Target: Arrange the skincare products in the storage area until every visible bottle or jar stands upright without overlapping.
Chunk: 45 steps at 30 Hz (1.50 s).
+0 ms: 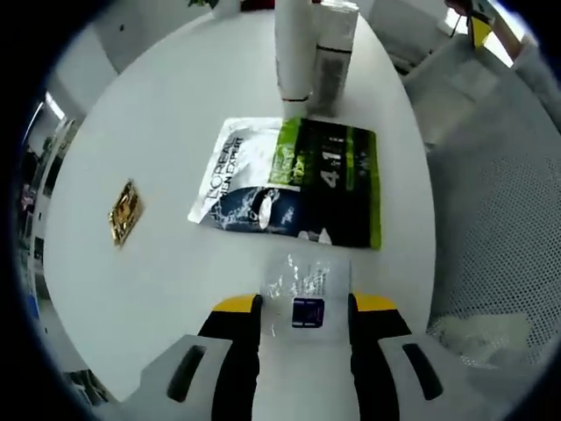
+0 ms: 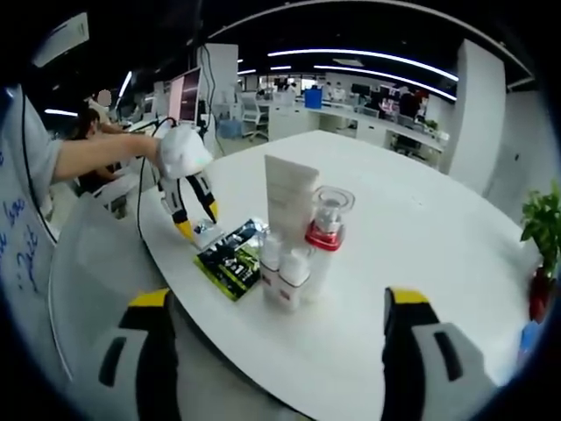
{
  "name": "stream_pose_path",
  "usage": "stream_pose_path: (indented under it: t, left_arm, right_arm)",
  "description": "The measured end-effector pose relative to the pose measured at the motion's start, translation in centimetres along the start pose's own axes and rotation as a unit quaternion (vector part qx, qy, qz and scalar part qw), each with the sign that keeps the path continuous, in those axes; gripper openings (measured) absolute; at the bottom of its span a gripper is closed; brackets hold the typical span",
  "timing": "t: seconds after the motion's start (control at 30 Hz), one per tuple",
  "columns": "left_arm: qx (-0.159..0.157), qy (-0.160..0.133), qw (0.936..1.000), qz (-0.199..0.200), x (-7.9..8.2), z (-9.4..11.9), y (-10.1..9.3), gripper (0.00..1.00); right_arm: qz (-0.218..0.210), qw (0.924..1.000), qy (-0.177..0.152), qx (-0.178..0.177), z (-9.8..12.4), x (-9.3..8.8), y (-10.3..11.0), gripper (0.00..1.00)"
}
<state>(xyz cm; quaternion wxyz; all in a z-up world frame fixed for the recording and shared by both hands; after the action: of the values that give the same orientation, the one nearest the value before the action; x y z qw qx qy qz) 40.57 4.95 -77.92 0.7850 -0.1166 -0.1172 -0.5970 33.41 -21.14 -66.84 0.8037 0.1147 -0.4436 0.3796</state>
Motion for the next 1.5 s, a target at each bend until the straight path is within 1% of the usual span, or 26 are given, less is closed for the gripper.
stream_pose_path:
  t: [0.2, 0.33, 0.5, 0.83, 1.1, 1.37, 1.5]
  left_arm:
    - [-0.006, -0.001, 0.9999, -0.009, 0.2, -0.1, -0.6, 0.37]
    - [-0.008, 0.011, 0.9997, -0.020, -0.1, -0.5, -1.0, 0.37]
    - [-0.006, 0.010, 0.9998, -0.019, 0.1, -0.5, -1.1, 0.37]
    - [-0.001, 0.014, 0.9993, -0.034, 0.4, -0.6, -1.1, 0.37]
    - [0.008, 0.012, 0.9992, -0.039, 0.4, -0.6, -0.8, 0.42]
    - [0.012, 0.015, 0.9990, -0.040, 0.3, -0.5, -0.9, 0.42]
    - [0.008, 0.018, 0.9989, -0.042, 0.1, -0.3, -1.2, 0.43]
  right_arm:
    - [0.004, 1.0000, 0.000, 0.002, 0.1, 0.0, 0.2, 1.00]
    - [0.005, 1.0000, 0.001, 0.002, 0.2, -0.1, 0.4, 0.99]
    - [0.005, 1.0000, 0.001, 0.000, 0.4, -0.1, 0.4, 0.99]
    - [0.004, 1.0000, 0.003, 0.002, 0.4, -0.2, 0.7, 0.99]
    - [0.006, 1.0000, 0.005, 0.004, 0.2, -0.2, 0.8, 0.99]
    - [0.007, 0.9999, 0.005, 0.006, 0.2, -0.2, 0.7, 0.99]
    - [0.009, 0.9999, 0.004, 0.006, 0.2, -0.2, 0.7, 0.99]
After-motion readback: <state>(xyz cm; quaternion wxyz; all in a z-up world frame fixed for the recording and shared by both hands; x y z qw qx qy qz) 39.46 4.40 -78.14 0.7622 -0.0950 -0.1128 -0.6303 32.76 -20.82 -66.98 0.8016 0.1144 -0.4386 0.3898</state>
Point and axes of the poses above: the point that each gripper's makers call its tool centre point, and the gripper's own axes: z roughly backward along the fingers, y roughly to its left, x roughly out of its top, the point moved 5 cm from there along z, roughly backward along the fingers, and after that the axes turned 6 degrees about z, right-handed, at the moved point
